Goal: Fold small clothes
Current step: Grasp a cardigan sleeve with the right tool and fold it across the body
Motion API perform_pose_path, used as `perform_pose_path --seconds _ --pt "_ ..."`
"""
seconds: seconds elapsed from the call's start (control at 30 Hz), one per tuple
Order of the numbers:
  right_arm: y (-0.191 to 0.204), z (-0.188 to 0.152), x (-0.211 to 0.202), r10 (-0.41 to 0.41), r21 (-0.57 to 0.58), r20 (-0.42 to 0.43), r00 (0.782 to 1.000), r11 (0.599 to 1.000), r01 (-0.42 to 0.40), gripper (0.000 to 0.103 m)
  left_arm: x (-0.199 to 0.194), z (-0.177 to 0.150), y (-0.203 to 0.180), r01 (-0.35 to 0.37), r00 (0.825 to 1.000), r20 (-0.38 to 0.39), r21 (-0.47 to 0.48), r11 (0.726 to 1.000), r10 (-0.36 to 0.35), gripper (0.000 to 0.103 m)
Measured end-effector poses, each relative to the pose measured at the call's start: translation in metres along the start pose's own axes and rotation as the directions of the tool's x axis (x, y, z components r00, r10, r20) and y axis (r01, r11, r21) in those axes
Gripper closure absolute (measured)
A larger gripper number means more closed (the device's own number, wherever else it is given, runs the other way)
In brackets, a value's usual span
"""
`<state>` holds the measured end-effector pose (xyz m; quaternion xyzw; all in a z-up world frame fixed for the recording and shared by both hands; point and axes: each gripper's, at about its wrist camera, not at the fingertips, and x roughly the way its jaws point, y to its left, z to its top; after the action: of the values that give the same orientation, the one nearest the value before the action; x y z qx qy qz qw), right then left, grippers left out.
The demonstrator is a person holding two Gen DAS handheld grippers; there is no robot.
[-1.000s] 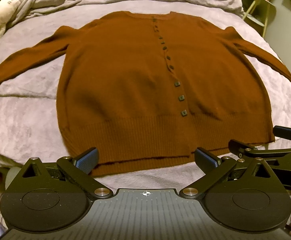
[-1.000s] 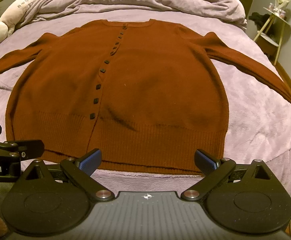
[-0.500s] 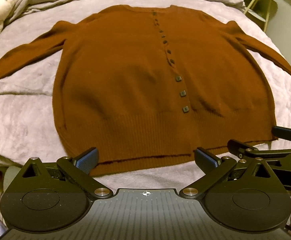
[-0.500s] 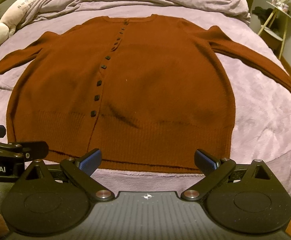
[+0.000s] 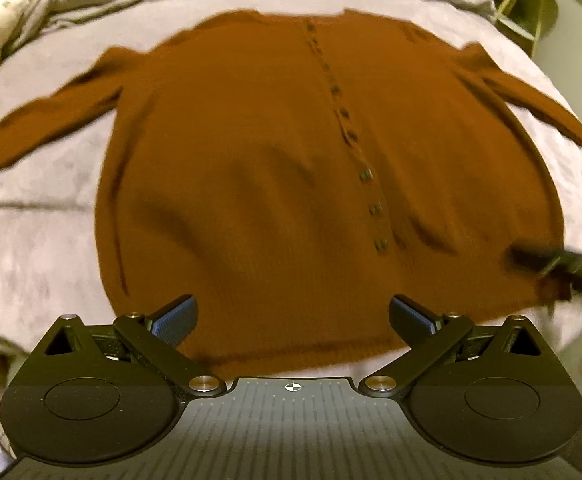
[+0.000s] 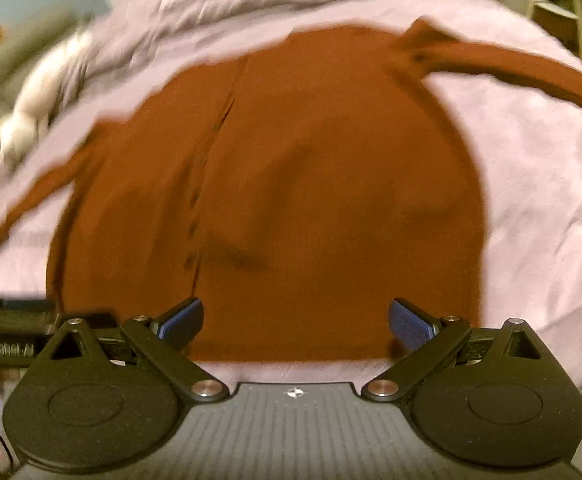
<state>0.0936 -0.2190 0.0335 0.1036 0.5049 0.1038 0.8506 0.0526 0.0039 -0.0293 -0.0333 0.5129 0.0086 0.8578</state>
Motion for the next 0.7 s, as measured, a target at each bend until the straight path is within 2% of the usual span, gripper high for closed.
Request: perform_pose_path --seconds 0.07,0.13,0.2,0.23,0.3,0.37,0.4,0.43,0.47,0.5,0.57,0.6,0.63,0.7 --pt "-0.034 0.018 -0.01 -0.016 0.083 0.131 0.991 0.996 0.005 0.004 0.003 0.011 0.003 0.004 0.999 0.04 -0.026 1.0 -0.003 0.0" --pt "-0.078 0.038 -0.017 -0.111 0.203 0.275 0.955 0.978 0.055 0.004 0.011 0.023 0.009 0.031 0.996 0.086 -0.068 0.997 -0.025 0.0" --pt "-0.124 0.058 -0.016 -0.201 0.317 0.338 0.919 0.944 0.09 0.004 0.022 0.034 0.016 0.068 0.994 0.099 -0.124 0.99 -0.056 0.0" --pt "-0.149 0.067 -0.015 -0.248 0.383 0.345 0.905 0.918 0.106 0.004 0.027 0.038 0.018 0.072 0.994 0.087 -0.148 0.986 -0.059 0.0" --pt "-0.199 0.082 -0.013 -0.297 0.522 0.355 0.886 0.85 0.076 0.004 0.038 0.047 0.018 0.041 0.998 0.048 -0.17 0.985 -0.033 0.0" --pt "-0.246 0.09 -0.012 -0.317 0.661 0.373 0.872 0.75 -0.01 0.006 0.044 0.05 0.017 0.011 0.999 0.045 -0.169 0.986 -0.003 0.0" --pt "-0.267 0.092 -0.01 -0.321 0.72 0.376 0.869 0.691 -0.057 0.009 0.046 0.051 0.016 0.004 0.999 0.048 -0.162 0.987 0.004 0.0" --pt "-0.285 0.094 -0.008 -0.32 0.763 0.386 0.865 0.639 -0.104 0.016 0.049 0.052 0.016 -0.006 0.999 0.048 -0.155 0.988 0.013 0.0" --pt "-0.299 0.094 -0.004 -0.317 0.786 0.397 0.861 0.602 -0.141 0.021 0.052 0.054 0.015 -0.018 0.999 0.044 -0.148 0.989 0.024 0.0" --pt "-0.311 0.095 -0.001 -0.318 0.805 0.402 0.859 0.57 -0.166 0.025 0.054 0.055 0.014 -0.027 0.998 0.044 -0.143 0.989 0.034 0.0" --pt "-0.329 0.093 0.007 -0.327 0.841 0.394 0.859 0.505 -0.194 0.045 0.058 0.056 0.013 -0.041 0.998 0.043 -0.143 0.989 0.048 0.0" --pt "-0.337 0.09 0.015 -0.315 0.859 0.385 0.867 0.466 -0.212 0.048 0.059 0.057 0.014 -0.042 0.998 0.042 -0.147 0.988 0.049 0.0" --pt "-0.342 0.086 0.02 -0.312 0.87 0.382 0.87 0.439 -0.224 0.054 0.061 0.059 0.014 -0.039 0.998 0.041 -0.153 0.988 0.045 0.0" --pt "-0.349 0.083 0.028 -0.317 0.871 0.394 0.863 0.429 -0.24 0.057 0.063 0.06 0.017 -0.024 0.999 0.044 -0.169 0.985 0.032 0.0"
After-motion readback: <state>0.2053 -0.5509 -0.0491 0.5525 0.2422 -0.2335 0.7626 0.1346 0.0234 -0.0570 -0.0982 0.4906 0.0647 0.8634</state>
